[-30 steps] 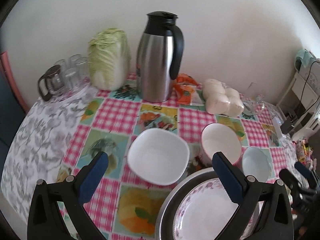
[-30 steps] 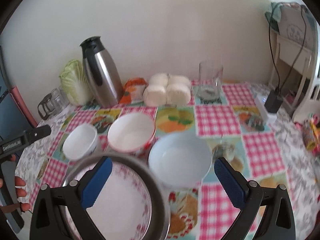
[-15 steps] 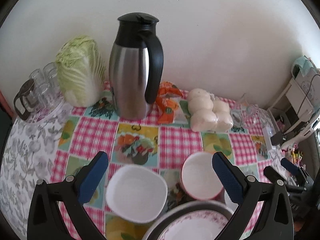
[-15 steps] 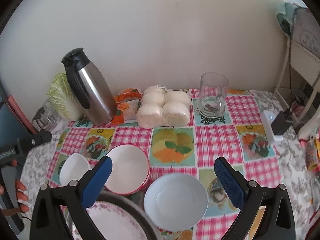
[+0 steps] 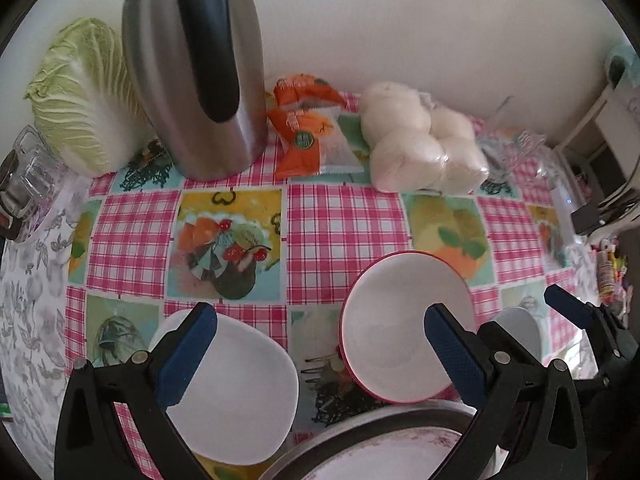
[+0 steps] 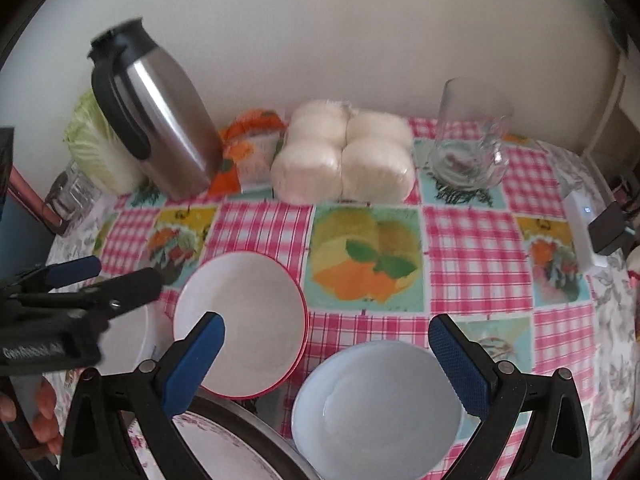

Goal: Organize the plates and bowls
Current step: 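Move both grippers to the rim of the red-rimmed white bowl, then close both grippers on the red-rimmed bowl rim, then carry the red-rimmed bowl and lower it onto the floral plate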

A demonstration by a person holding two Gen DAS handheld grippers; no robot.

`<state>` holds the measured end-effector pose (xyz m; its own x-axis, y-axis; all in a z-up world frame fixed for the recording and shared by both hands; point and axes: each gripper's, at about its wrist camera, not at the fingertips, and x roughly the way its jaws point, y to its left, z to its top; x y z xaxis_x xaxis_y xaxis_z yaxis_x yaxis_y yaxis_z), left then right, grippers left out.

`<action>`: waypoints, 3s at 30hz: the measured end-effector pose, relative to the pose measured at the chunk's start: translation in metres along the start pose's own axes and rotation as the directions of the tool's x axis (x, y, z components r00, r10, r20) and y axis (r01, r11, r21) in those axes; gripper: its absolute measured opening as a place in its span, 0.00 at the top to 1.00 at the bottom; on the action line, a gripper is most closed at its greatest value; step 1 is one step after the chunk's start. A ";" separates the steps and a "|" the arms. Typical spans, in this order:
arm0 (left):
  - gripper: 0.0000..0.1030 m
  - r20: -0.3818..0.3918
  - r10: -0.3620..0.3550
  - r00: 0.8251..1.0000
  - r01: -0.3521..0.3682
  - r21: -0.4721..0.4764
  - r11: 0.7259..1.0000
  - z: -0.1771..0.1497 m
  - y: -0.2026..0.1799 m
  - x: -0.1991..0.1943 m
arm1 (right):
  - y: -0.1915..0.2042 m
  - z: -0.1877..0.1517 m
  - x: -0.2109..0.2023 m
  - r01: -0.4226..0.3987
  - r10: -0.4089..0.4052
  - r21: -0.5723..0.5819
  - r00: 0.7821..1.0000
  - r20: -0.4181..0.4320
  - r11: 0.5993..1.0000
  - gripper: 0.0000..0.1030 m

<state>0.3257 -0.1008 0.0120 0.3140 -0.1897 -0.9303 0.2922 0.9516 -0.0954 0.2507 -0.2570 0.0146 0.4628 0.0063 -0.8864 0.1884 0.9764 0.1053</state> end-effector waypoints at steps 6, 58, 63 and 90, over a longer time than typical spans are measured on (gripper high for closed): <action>0.27 -0.052 0.029 0.998 -0.030 -0.001 1.000 -0.001 0.000 0.024 | 0.002 -0.002 0.017 0.012 -0.012 -0.021 0.999 -0.032 1.000 0.28; 0.91 -0.001 -0.002 1.000 0.002 0.062 0.998 -0.028 -0.027 -0.018 | 0.026 -0.007 -0.016 0.012 -0.014 -0.064 1.000 -0.028 0.998 0.92; 0.91 0.005 -0.027 1.000 0.027 0.049 0.998 -0.049 -0.031 -0.038 | 0.029 -0.018 -0.043 0.011 -0.013 -0.062 1.000 -0.021 0.998 0.91; 0.91 -0.033 -0.131 0.991 0.124 -0.155 0.980 -0.188 -0.001 -0.041 | 0.048 -0.131 -0.069 -0.022 0.017 -0.040 0.992 -0.125 0.999 0.91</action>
<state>0.1433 -0.0483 -0.0167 0.2434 -0.3047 -0.9208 0.1856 0.9465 -0.2641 0.1142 -0.1827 0.0221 0.3538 0.0498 -0.9340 0.1429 0.9840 0.1066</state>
